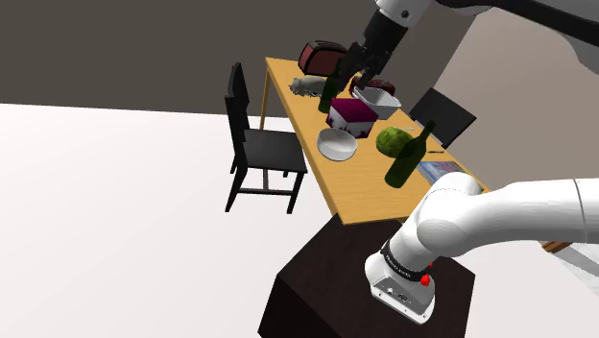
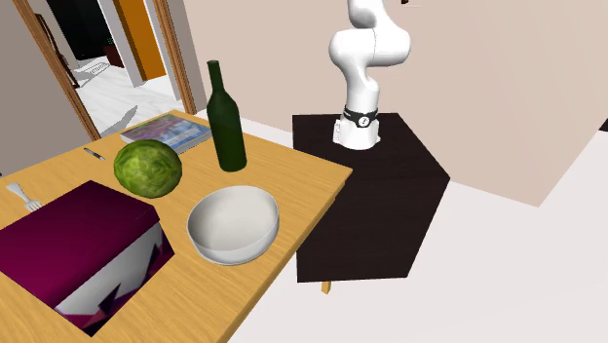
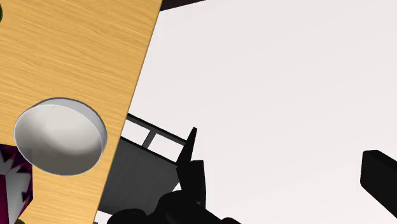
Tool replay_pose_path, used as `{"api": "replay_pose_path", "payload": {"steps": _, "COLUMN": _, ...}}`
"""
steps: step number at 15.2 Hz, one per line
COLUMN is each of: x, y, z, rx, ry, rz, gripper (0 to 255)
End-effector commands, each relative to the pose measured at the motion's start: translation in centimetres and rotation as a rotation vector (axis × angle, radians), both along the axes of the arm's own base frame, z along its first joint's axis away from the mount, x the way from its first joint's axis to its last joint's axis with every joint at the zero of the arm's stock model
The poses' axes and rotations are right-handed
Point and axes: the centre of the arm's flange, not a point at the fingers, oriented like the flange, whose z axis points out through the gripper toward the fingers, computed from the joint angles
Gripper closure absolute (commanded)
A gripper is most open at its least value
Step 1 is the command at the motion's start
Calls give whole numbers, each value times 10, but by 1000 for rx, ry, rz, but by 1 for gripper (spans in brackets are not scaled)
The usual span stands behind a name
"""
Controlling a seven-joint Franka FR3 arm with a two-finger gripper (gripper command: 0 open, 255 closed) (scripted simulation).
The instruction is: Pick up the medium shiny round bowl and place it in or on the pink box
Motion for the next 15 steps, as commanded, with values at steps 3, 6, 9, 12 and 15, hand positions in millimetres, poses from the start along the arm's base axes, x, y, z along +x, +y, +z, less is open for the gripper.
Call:
{"api": "replay_pose_path", "payload": {"steps": 3, "x": 11, "y": -12, "z": -20, "rx": -9, "ry": 9, "rz": -4, "gripper": 0}}
{"api": "replay_pose_path", "payload": {"steps": 6, "x": 28, "y": -31, "z": -50, "rx": -23, "ry": 24, "rz": -10, "gripper": 0}}
{"api": "replay_pose_path", "payload": {"steps": 9, "x": 44, "y": -50, "z": -80, "rx": -37, "ry": 38, "rz": -15, "gripper": 0}}
{"api": "replay_pose_path", "payload": {"steps": 12, "x": 60, "y": -69, "z": -110, "rx": -50, "ry": 52, "rz": -21, "gripper": 0}}
{"api": "replay_pose_path", "payload": {"steps": 15, "x": 74, "y": -90, "z": -139, "rx": -64, "ry": 66, "rz": -27, "gripper": 0}}
